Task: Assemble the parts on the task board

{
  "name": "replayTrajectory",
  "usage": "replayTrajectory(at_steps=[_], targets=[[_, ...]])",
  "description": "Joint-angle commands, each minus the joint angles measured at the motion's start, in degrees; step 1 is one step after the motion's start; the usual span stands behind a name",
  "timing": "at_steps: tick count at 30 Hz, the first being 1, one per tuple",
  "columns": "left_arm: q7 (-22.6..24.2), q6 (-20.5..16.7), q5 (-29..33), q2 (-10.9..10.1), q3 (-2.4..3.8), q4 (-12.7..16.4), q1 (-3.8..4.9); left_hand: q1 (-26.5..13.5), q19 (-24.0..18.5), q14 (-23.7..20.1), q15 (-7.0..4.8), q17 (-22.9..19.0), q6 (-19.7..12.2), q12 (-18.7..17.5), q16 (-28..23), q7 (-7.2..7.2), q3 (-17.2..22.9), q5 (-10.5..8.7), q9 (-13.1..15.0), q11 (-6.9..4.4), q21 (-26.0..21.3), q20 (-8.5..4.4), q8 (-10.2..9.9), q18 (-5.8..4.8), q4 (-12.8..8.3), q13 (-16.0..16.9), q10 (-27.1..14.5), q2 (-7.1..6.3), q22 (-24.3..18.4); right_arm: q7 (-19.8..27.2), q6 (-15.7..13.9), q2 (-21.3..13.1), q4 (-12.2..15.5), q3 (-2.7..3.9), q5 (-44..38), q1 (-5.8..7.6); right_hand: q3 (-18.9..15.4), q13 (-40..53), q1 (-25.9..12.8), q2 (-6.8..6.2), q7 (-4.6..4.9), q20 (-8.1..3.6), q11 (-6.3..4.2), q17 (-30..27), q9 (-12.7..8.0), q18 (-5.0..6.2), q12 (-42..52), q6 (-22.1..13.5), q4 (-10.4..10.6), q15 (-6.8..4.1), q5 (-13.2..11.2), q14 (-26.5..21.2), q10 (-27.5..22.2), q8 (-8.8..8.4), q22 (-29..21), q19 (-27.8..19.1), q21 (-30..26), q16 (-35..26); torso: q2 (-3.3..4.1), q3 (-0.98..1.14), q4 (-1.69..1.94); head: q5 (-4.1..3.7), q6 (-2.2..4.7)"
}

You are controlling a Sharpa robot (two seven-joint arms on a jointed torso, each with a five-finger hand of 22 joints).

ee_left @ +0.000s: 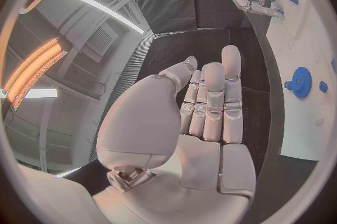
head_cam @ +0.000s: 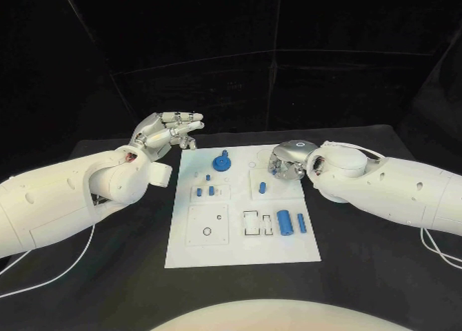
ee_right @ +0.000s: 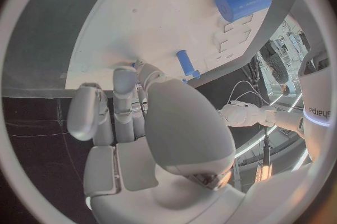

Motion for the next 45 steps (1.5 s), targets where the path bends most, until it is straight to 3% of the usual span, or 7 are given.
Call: replayTrajectory(at_steps=[1,6,16,32,45], targets=[[0.8,0.5,0.4,0.0,0.05,0.1,0.07,-0.5,-0.3,-0.4,-0.1,-0.1,0.0,0.4,-0.2,0.24,-0.4,0.08,-0.1,0.04,-0.2,0.08,0.3,0.29,0.0,0.1,-0.2,0.28,-0.1,-0.3,1.2,0.3,-0.1,-0.15,0.1,-0.26,1.6,-0.3,-0.8,0.34,-0.08,0.0,-0.04,0.1,0.1,0.19,-0.2,0.8,-0.5,-0.02,-0.5,-0.2,0.7,0.01,0.2,0.3,0.4,0.3,-0.03,-0.01,0.04,-0.03,-0.16],[0.6,0.5,0.4,0.0,0.05,0.1,0.07,-0.5,-0.3,-0.5,-0.06,-0.2,-0.1,0.4,-0.3,0.32,-0.4,0.08,-0.1,0.1,-0.3,0.11,0.3,0.29,-0.1,0.1,-0.4,0.3,-0.2,-1.2,0.5,0.5,-0.4,-0.15,-0.3,-0.32,4.9,-0.6,-1.0,0.65,-0.2,-0.2,-0.22,0.1,0.3,0.16,-0.2,1.8,-1.9,-0.23,-1.9,-0.2,1.9,0.21,0.4,0.4,0.5,0.2,-0.01,-0.01,0.03,-0.09,-0.17],[0.4,0.5,0.4,0.0,0.06,0.0,0.07,-0.4,-0.3,-0.6,-0.01,-0.3,-0.3,0.5,-0.3,0.41,-0.5,0.08,-0.1,0.18,-0.4,0.14,0.3,0.28,-0.1,0.1,-0.6,0.31,-0.3,-1.8,-0.7,0.6,-0.2,-0.15,-0.8,-0.35,9.2,-1.2,-4.3,-0.99,-0.33,-0.3,-0.4,0.1,0.3,0.15,-0.7,2.8,-4.0,-0.31,-2.5,-0.2,3.0,0.03,0.5,0.4,0.6,0.2,-0.05,-0.01,-0.03,-0.13,-0.23],[0.2,0.4,0.4,-0.1,0.05,-0.3,0.07,-0.1,-0.3,-0.8,0.08,-0.6,-0.6,0.8,-0.3,0.57,-0.7,0.09,-0.1,0.32,-0.6,0.2,0.4,0.28,-0.4,0.1,-1.1,0.32,-0.5,-1.5,-7.3,-1.9,3.2,-0.1,-0.9,-0.35,10.6,-1.2,-5.4,-1.43,-0.57,-0.5,-0.69,0.1,0.4,0.07,-0.6,3.7,-5.1,-0.53,-2.5,-0.1,4.0,0.24,1.0,0.6,0.9,0.2,-0.05,0.01,-0.03,-0.13,-0.16],[-0.1,0.5,0.4,-0.2,0.04,-0.6,0.07,-0.1,-0.3,-0.8,0.14,-0.7,-0.9,0.8,-0.3,0.67,-0.8,0.1,-0.1,0.41,-0.7,0.24,0.4,0.27,-0.5,0.1,-1.4,0.31,-0.5,-2.1,-9.8,-4.4,6.8,0.0,-0.9,-0.3,10.8,-1.2,-5.7,-1.63,-0.55,-0.54,-0.7,0.1,0.4,0.04,-0.6,3.8,-5.4,-0.56,-2.6,-0.1,4.1,0.22,1.2,0.7,1.0,0.2,-0.08,0.0,0.06,0.16,-0.13]])
